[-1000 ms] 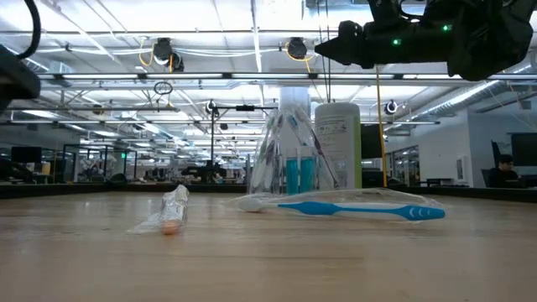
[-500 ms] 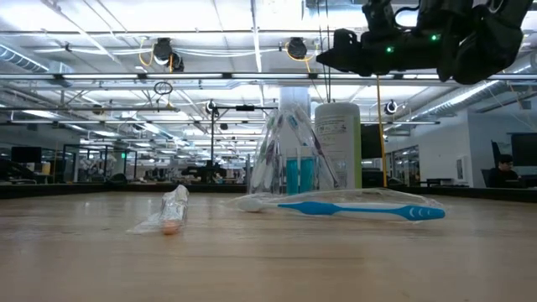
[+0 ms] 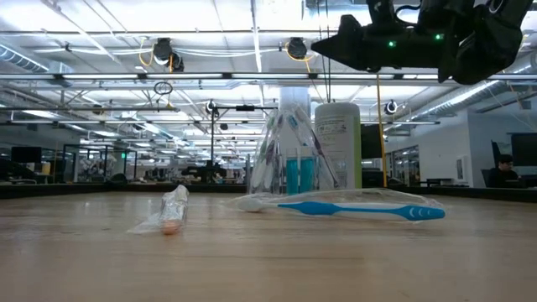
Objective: Pick & Place toothbrushing station
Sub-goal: Put the green toothbrush into the transparent organizer
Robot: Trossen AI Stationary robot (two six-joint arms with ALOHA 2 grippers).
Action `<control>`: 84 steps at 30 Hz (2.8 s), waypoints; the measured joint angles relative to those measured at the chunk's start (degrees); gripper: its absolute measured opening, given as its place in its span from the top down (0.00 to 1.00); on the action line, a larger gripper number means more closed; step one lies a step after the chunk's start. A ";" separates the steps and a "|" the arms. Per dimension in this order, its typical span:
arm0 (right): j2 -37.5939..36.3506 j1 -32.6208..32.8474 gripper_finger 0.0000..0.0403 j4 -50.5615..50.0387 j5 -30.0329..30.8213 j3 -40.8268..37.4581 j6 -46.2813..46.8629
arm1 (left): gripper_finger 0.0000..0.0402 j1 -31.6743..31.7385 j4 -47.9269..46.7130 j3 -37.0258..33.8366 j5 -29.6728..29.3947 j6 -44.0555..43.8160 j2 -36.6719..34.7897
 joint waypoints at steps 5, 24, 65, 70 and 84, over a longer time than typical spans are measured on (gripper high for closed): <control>-0.01 -0.02 0.59 0.61 -1.18 0.02 0.79 | 0.60 -0.20 3.23 0.00 5.79 2.32 3.55; 0.00 -0.02 0.60 1.28 -1.18 0.02 1.56 | 0.98 2.27 5.79 0.13 6.67 11.52 7.79; -0.02 0.44 0.62 -8.19 -1.14 0.02 5.89 | 0.99 42.97 -16.38 33.57 -48.01 91.13 8.03; -0.06 0.50 0.61 -12.24 -0.91 0.02 8.79 | 1.00 49.90 -4.30 33.59 -44.22 104.41 8.03; -9.84 4.91 0.62 -35.20 18.59 0.00 9.17 | 1.00 61.95 -0.44 33.64 -31.64 114.60 7.34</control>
